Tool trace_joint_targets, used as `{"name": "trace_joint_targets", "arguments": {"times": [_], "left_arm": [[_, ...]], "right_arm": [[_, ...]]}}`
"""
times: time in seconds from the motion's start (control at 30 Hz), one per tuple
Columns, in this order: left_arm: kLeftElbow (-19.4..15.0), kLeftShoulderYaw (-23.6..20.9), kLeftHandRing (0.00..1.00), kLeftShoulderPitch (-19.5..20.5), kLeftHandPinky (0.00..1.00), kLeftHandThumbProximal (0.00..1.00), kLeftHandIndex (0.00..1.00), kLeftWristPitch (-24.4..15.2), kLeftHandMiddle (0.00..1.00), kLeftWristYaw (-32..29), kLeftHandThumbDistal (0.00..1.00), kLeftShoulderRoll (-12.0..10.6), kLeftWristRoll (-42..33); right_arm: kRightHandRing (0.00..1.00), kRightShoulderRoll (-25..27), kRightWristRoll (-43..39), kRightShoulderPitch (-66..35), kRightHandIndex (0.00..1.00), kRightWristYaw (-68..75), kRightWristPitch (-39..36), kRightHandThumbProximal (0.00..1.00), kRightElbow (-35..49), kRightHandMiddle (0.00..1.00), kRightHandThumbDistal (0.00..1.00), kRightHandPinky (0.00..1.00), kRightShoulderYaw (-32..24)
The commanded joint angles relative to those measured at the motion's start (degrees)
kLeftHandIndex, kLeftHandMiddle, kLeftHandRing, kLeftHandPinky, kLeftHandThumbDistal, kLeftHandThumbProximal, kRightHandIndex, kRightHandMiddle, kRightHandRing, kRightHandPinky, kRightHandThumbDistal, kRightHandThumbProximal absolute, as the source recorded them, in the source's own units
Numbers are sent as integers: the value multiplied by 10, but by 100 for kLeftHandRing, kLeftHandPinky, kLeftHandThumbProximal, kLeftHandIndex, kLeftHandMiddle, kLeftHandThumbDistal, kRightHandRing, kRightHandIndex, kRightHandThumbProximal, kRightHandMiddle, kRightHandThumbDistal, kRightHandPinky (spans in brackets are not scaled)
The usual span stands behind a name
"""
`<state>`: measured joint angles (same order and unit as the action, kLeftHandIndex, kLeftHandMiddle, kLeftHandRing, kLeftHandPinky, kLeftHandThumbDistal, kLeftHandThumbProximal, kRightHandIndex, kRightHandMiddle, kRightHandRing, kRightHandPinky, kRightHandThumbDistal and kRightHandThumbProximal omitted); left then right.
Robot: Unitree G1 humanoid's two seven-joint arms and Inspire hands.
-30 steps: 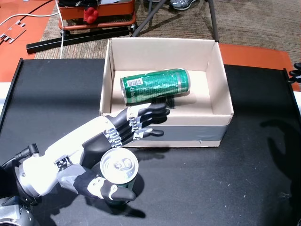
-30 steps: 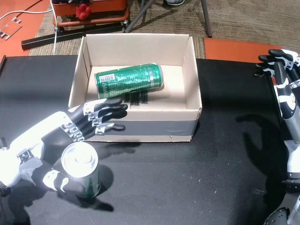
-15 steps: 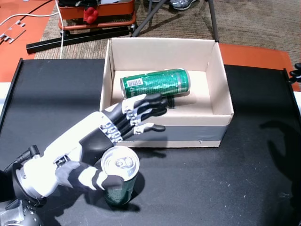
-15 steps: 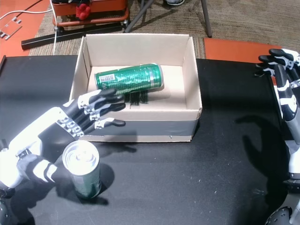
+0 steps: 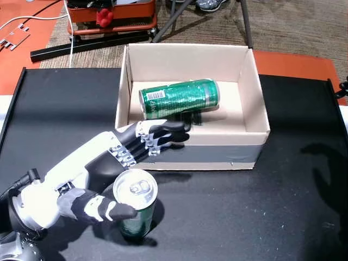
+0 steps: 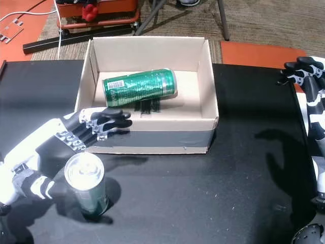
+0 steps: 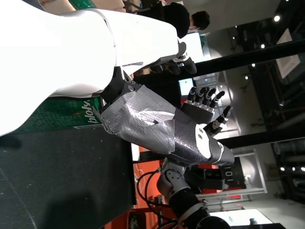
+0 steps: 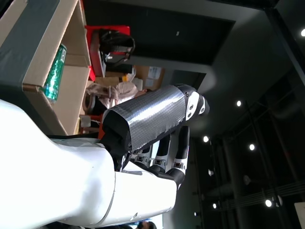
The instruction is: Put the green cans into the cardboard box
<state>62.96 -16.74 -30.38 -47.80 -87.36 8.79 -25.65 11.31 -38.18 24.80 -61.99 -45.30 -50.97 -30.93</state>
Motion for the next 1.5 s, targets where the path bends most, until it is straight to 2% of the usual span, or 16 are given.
{"name": "trace_joint_targets", "arguments": {"times": [0.0,0.07,0.1,0.23,0.37,0.47,0.7,0.97,1.13,1.4,1.47], "left_arm": [[5,7,92,7,91,50,98,-13,94,1,98,11,14],[11,10,91,7,90,46,99,-23,94,6,98,20,23],[14,12,91,7,89,45,100,-27,94,11,98,24,29],[27,23,91,4,88,42,100,-39,94,42,95,44,55],[30,28,90,5,86,41,100,-42,94,67,99,58,66],[30,31,90,7,86,40,100,-46,94,81,97,64,72],[38,34,89,8,84,40,99,-55,93,104,94,66,80],[44,27,88,7,85,36,100,-37,93,107,85,62,71],[45,20,88,9,84,39,98,-25,92,115,87,56,70],[50,22,87,13,85,36,86,-38,87,141,84,42,82],[52,24,87,14,85,33,85,-41,87,149,84,41,86]], "right_arm": [[52,2,-13,-7,45,-2,9,38,12,47,80,55,-6],[51,2,-2,-10,44,8,-6,46,15,47,79,55,-7],[51,3,2,-10,44,10,-15,48,13,47,75,56,-8],[52,7,0,-10,43,0,-23,50,8,47,67,57,-9],[50,8,0,-13,42,-1,-21,50,12,46,73,56,-10],[50,9,-2,-17,42,-1,-16,50,17,45,75,56,-9],[48,8,-9,-21,43,-8,-10,48,24,44,77,55,-10],[48,7,-10,-25,43,-10,1,47,33,44,79,55,-13],[49,7,-1,-27,43,1,-5,49,35,45,81,55,-12],[49,8,1,-33,42,15,-2,49,43,45,85,54,-9],[49,9,3,-36,42,22,1,49,46,45,88,54,-8]]}}
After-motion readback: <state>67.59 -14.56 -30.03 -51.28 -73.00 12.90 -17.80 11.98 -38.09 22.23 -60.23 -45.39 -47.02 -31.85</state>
